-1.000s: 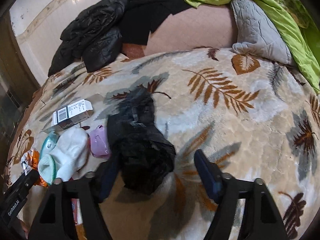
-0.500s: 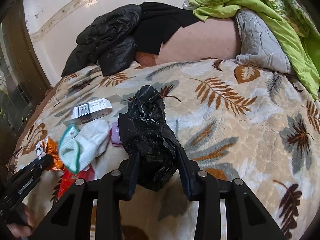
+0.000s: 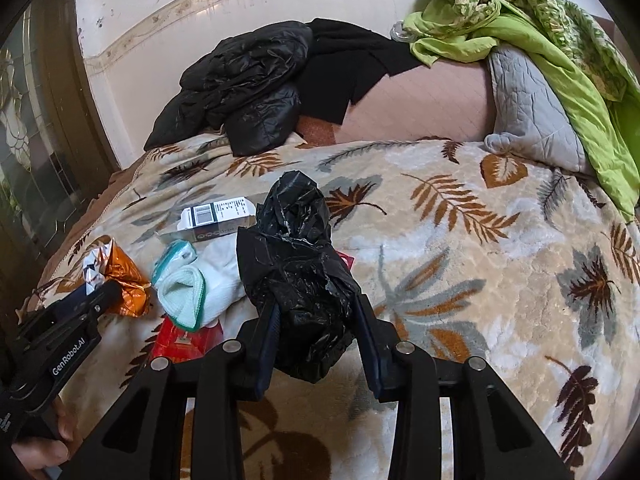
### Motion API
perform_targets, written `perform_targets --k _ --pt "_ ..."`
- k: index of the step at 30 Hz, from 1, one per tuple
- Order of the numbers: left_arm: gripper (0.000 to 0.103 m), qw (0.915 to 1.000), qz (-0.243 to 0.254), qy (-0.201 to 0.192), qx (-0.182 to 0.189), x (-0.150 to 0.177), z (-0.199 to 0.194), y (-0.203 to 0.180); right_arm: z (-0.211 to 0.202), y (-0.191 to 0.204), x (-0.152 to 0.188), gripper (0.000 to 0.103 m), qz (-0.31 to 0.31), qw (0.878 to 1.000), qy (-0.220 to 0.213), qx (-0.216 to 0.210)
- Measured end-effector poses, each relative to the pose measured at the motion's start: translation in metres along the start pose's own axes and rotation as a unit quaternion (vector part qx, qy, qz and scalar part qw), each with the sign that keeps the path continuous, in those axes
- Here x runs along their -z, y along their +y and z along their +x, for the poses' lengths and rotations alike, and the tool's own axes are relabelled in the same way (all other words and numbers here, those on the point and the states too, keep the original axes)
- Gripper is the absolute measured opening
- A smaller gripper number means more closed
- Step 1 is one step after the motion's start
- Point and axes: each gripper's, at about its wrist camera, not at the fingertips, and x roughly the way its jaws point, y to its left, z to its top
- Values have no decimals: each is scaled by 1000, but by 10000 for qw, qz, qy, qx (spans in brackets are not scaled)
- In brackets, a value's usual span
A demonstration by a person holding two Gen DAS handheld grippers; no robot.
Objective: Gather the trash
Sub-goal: 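Grasp the black plastic bag with the right tool while the left grasps the orange-white packet, then lift the black bag with the right tool while the left lifts the orange packet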
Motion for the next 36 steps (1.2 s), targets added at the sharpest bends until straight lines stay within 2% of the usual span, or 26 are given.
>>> perform_targets --k 14,25,36 --pt "36 9992 203 -302 -167 1 -19 -8 -8 4 4 39 -62 9999 -78 21" --pt "36 9985 315 -427 -106 16 -48 -12 -47 3 24 39 147 9995 -264 -71" --pt "36 9965 535 -601 -247 35 -76 -19 -81 4 48 39 241 9989 -374 -130"
